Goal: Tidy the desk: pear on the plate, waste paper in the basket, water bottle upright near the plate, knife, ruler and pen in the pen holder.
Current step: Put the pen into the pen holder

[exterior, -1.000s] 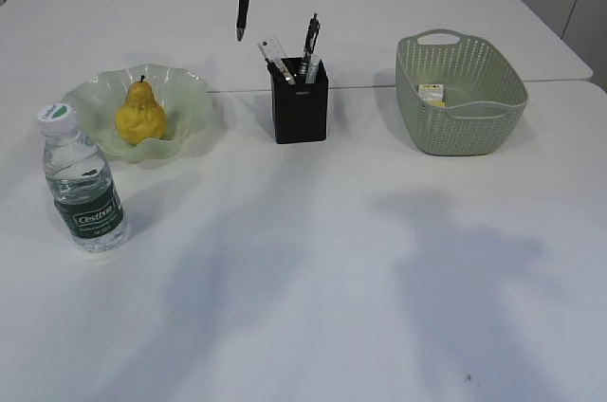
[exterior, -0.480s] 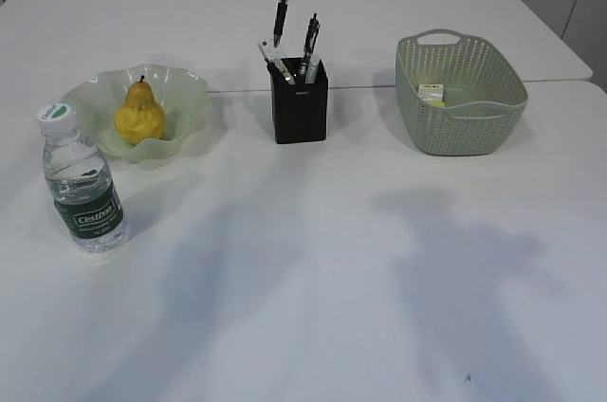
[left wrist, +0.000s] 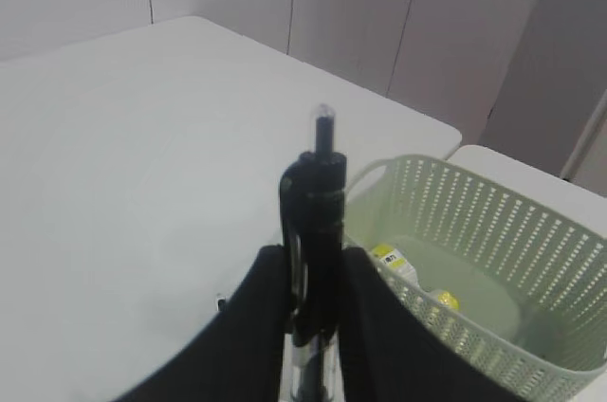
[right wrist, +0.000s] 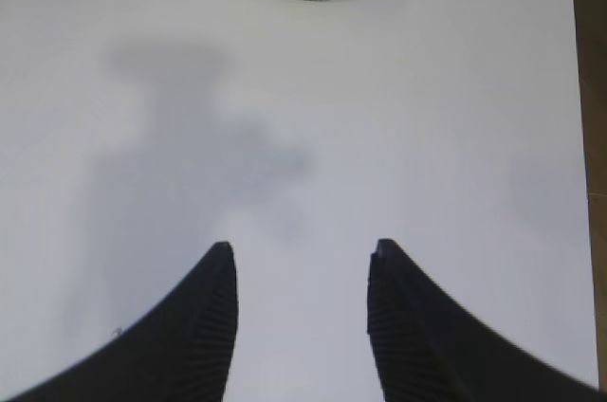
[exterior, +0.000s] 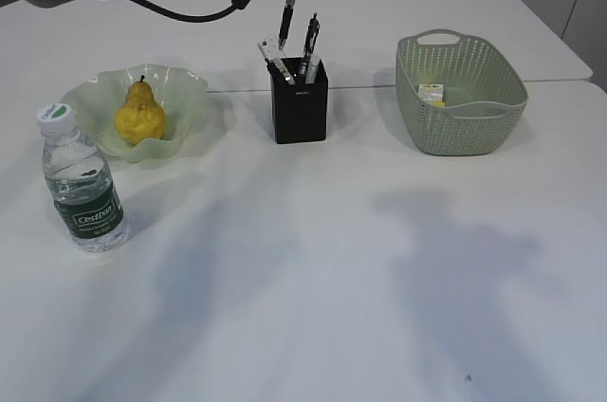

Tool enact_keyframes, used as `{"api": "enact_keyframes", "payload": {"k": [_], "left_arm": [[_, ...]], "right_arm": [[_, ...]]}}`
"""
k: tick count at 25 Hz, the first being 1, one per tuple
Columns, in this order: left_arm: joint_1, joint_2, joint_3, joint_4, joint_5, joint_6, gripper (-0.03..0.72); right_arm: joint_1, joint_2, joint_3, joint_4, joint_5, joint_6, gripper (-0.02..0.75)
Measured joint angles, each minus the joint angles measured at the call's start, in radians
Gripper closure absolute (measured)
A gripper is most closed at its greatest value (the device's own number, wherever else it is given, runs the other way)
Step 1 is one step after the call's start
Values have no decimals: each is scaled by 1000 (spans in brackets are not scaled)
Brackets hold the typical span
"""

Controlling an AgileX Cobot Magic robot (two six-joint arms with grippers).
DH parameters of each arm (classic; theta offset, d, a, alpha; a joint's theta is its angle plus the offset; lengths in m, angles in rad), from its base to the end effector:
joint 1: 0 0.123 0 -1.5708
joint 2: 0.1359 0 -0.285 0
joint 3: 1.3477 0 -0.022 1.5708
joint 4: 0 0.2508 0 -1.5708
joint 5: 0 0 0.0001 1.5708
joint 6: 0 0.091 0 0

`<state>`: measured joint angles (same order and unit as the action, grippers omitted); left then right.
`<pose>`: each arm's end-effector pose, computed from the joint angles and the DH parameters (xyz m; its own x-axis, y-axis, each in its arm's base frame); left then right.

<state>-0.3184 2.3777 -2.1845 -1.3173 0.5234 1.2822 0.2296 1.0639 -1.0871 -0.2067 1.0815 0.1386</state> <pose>0.5175 -0.2170 0.2661 -0.2333 0.0788 -0.9692 0.7197 0.6842 -0.1176 0.1933 0.0282 0.3646 -0.8032 -0.1470 -0.5773 -0.0906 0.9880 -0.1254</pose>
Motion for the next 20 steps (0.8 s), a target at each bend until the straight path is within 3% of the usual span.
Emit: {"api": "enact_keyframes", "payload": {"k": [7,20], "left_arm": [[1,31,0,-71,44,61,600],[4,49,0,-77,85,79,600]], "right_arm": [[0,0,0,0,-5,0,370],[0,0,0,0,-6,0,370]]}}
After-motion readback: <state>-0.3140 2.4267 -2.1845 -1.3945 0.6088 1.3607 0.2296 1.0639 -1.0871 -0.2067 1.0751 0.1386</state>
